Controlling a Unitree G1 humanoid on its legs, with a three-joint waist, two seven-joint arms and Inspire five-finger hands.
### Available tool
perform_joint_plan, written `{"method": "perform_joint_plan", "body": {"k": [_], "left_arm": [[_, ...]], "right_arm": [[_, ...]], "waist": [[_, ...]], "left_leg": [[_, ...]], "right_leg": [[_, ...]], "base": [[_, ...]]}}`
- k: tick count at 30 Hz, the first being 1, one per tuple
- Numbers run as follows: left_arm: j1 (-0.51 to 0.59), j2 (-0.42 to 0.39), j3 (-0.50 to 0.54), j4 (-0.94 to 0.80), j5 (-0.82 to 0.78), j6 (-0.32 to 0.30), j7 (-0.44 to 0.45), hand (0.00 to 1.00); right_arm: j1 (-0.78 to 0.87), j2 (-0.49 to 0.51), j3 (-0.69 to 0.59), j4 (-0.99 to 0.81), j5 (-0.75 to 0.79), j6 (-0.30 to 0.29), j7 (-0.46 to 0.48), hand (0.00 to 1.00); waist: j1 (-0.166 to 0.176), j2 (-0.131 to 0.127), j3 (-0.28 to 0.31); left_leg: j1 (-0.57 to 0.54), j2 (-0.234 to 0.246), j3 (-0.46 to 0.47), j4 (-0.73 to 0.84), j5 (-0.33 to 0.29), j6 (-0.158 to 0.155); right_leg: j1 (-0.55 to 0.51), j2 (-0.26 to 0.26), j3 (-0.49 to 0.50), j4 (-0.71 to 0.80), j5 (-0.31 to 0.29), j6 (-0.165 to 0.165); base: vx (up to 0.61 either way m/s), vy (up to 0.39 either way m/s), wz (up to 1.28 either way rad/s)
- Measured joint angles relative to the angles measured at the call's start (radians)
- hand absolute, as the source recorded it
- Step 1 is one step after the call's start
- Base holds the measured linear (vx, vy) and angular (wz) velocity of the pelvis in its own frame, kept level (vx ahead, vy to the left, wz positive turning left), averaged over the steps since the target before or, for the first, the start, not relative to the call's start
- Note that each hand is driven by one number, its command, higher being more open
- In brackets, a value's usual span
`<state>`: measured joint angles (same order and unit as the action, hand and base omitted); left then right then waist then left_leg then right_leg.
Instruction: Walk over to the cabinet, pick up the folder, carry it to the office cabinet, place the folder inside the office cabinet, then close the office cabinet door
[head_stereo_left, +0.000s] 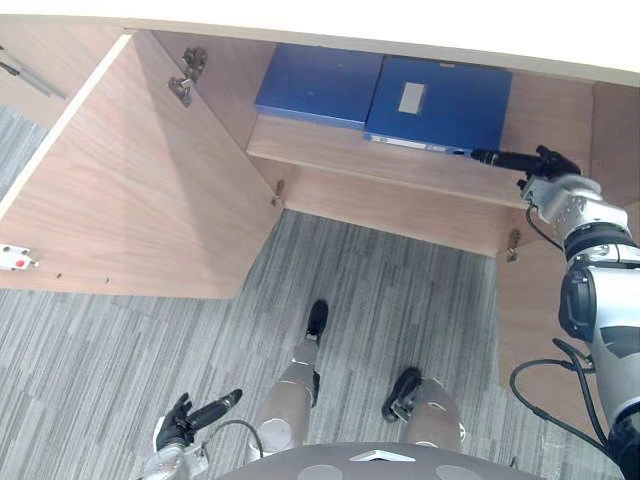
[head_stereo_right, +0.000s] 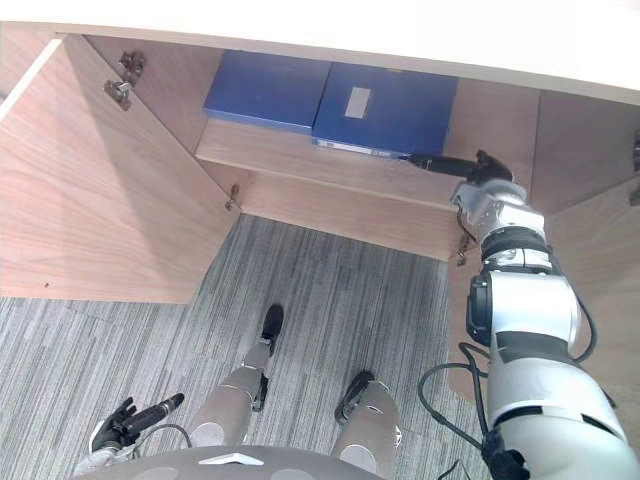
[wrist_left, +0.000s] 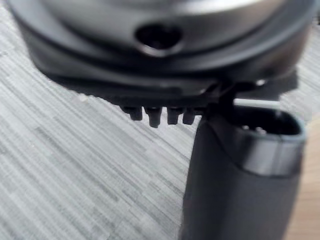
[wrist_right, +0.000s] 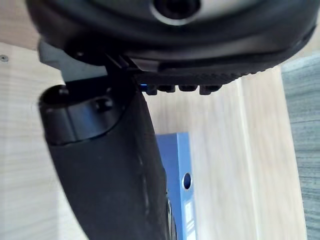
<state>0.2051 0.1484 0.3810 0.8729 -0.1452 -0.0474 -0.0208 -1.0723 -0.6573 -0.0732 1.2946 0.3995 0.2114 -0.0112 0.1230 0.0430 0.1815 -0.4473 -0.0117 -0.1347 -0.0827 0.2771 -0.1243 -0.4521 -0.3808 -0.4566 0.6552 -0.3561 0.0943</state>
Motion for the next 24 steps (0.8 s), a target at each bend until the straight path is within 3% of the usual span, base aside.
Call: {"method": "perform_joint_plan", "body": {"k": [6,13,16,19,24], "left_arm": [[0.0,0.003,0.002,-0.018,0.0,0.002,-0.014,1.0],[-0.014,-0.097,-0.005,0.003,0.0,-0.008,0.051,1.0],[-0.021,-0.131,-0.031,0.009,0.015,-0.02,0.08,1.0],[-0.046,-0.14,-0.051,0.032,0.039,-0.025,0.119,1.0],[-0.05,-0.144,-0.052,0.033,0.04,-0.04,0.153,1.0]], "right_arm": [[-0.001,0.0,-0.063,-0.058,-0.091,-0.001,0.001,1.0],[0.027,0.062,0.026,-0.415,-0.476,-0.022,-0.132,1.0],[0.097,0.073,0.058,-0.584,-0.622,-0.067,-0.191,1.0],[0.178,0.084,0.073,-0.655,-0.761,-0.071,-0.252,1.0],[0.32,0.169,0.114,-0.731,-0.832,-0.071,-0.305,1.0]], "waist": [[0.007,0.01,-0.006],[-0.005,0.017,-0.01],[-0.016,0.017,-0.01],[-0.019,0.016,-0.01],[-0.024,0.016,-0.011]], "left_leg": [[0.002,0.006,0.001,0.0,0.0,0.0],[0.02,0.027,0.038,0.0,-0.001,0.002],[0.023,0.028,0.049,0.0,-0.005,0.007],[0.028,0.028,0.053,0.0,-0.005,0.007],[0.072,0.043,0.065,0.0,-0.014,0.009]], "right_leg": [[0.0,0.006,0.001,-0.003,0.004,-0.002],[-0.001,0.035,0.039,-0.029,0.028,-0.006],[-0.007,0.036,0.05,-0.029,0.032,-0.007],[-0.004,0.036,0.055,-0.03,0.036,-0.006],[0.043,0.058,0.061,-0.059,0.044,-0.005]], "base": [[-0.03,-0.034,-0.02],[-0.04,-0.024,-0.19],[-0.04,-0.016,-0.1],[-0.02,-0.013,-0.04],[-0.02,-0.041,-0.12]]}}
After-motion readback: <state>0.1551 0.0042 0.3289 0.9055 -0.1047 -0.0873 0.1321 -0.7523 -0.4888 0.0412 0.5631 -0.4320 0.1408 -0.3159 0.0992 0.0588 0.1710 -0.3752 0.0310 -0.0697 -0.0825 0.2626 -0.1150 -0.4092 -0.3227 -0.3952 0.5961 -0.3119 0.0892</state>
